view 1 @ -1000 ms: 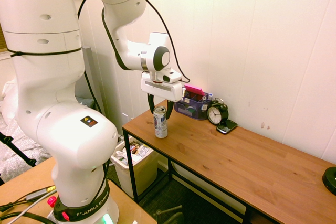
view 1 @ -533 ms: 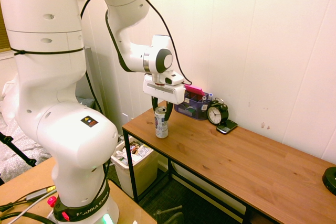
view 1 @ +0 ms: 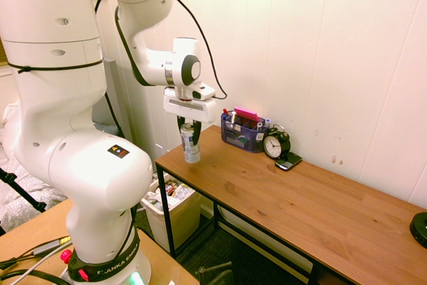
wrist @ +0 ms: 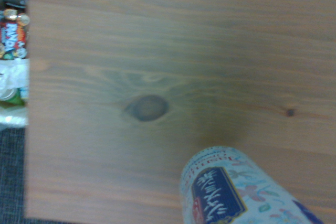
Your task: Throw the can in the trash bin
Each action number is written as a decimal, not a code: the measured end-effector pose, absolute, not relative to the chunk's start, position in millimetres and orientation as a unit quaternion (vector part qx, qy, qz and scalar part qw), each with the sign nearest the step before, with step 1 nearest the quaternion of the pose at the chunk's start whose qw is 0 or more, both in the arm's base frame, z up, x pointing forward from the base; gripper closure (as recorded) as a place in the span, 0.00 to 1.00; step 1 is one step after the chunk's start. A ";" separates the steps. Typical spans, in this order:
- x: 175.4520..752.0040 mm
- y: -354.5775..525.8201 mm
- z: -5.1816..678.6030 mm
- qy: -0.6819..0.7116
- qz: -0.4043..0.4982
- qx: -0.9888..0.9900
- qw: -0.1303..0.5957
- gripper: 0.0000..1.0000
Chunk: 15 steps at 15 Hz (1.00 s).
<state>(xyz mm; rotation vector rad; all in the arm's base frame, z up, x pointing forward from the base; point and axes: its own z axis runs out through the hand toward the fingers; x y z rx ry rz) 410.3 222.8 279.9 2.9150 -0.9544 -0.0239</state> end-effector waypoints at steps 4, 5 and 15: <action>356.3 352.2 316.7 -0.257 0.028 0.965 0.041 1.00; 353.8 376.6 317.2 -0.251 0.037 0.966 0.045 1.00; 440.9 450.0 268.4 -0.267 0.005 0.962 0.058 0.00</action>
